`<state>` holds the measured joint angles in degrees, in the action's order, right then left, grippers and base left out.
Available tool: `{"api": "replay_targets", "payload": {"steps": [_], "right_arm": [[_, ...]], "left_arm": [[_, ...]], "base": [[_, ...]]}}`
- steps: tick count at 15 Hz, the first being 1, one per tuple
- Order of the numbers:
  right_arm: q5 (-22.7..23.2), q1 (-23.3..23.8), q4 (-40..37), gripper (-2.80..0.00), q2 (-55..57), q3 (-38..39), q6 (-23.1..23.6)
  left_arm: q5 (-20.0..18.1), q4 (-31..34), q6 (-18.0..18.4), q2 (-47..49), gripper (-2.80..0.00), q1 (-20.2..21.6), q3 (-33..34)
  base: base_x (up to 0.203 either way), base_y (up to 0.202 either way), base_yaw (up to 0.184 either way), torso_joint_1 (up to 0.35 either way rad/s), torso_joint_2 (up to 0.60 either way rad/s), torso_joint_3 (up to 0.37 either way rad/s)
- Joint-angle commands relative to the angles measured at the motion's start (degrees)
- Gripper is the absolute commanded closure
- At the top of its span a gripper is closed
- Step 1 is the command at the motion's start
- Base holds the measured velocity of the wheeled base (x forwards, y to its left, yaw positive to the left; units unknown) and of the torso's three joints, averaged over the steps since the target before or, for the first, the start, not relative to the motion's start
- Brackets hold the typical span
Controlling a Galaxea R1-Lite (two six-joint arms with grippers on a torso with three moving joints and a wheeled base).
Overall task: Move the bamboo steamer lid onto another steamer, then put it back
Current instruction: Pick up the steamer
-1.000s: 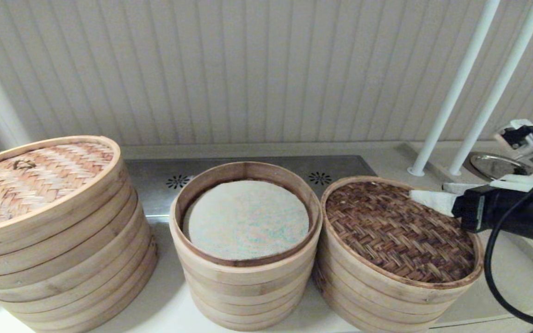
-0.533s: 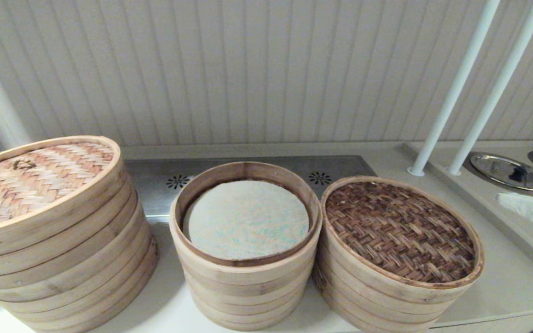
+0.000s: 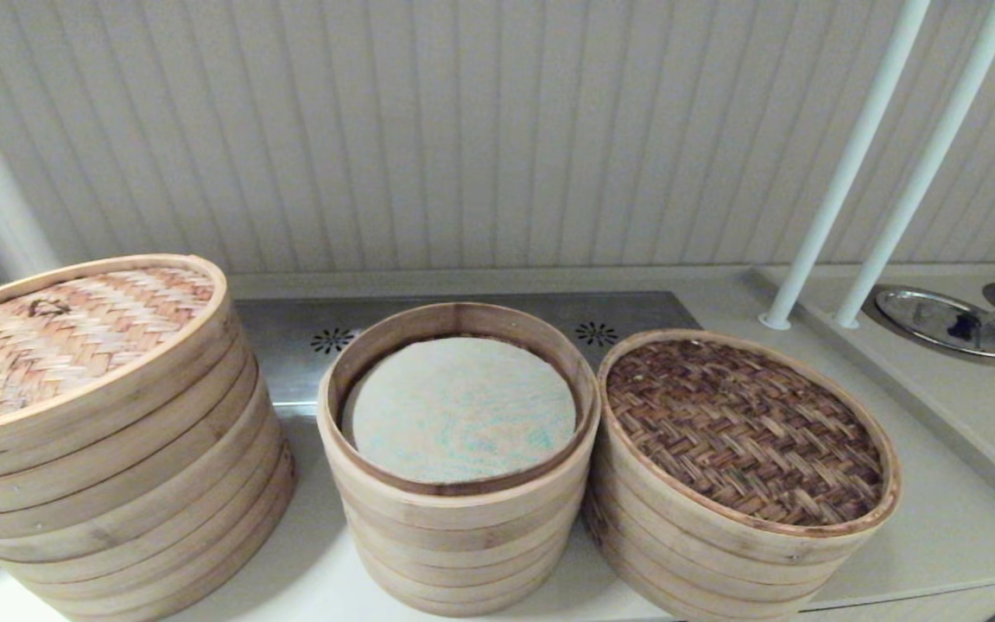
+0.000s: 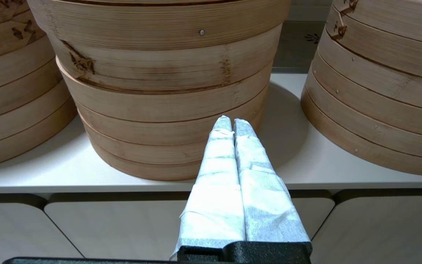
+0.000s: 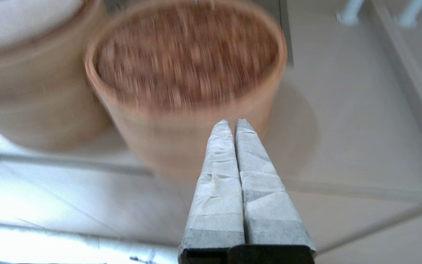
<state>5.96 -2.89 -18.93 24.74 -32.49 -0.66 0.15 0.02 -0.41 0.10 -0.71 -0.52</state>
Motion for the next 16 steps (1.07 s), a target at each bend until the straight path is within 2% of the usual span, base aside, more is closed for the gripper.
{"api": "replay_targets", "payload": {"steps": [1, 7, 9, 16], "right_arm": [[-1.1, 0.5, -1.8, 0.0, -11.0, 6.6, 0.1], [-0.6, 2.2, -0.7, 0.0, -24.5, 21.8, -0.4], [-0.2, 2.1, 0.7, 0.0, -24.6, 22.5, -4.0], [-0.4, 2.1, 0.9, 0.0, -24.6, 22.7, -3.7]], "left_arm": [[0.0, 0.0, -0.1, 0.0, 0.0, 0.0, 0.0], [0.0, 0.0, 0.0, 0.0, 0.0, 0.0, 0.0], [0.0, 0.0, 0.0, 0.0, 0.0, 0.0, 0.0], [0.0, 0.0, 0.0, 0.0, 0.0, 0.0, 0.0]], "base": [[0.0, 0.0, 0.0, 0.0, 0.0, 0.0], [0.0, 0.0, 0.0, 0.0, 0.0, 0.0], [0.0, 0.0, 0.0, 0.0, 0.0, 0.0], [0.0, 0.0, 0.0, 0.0, 0.0, 0.0]]}}
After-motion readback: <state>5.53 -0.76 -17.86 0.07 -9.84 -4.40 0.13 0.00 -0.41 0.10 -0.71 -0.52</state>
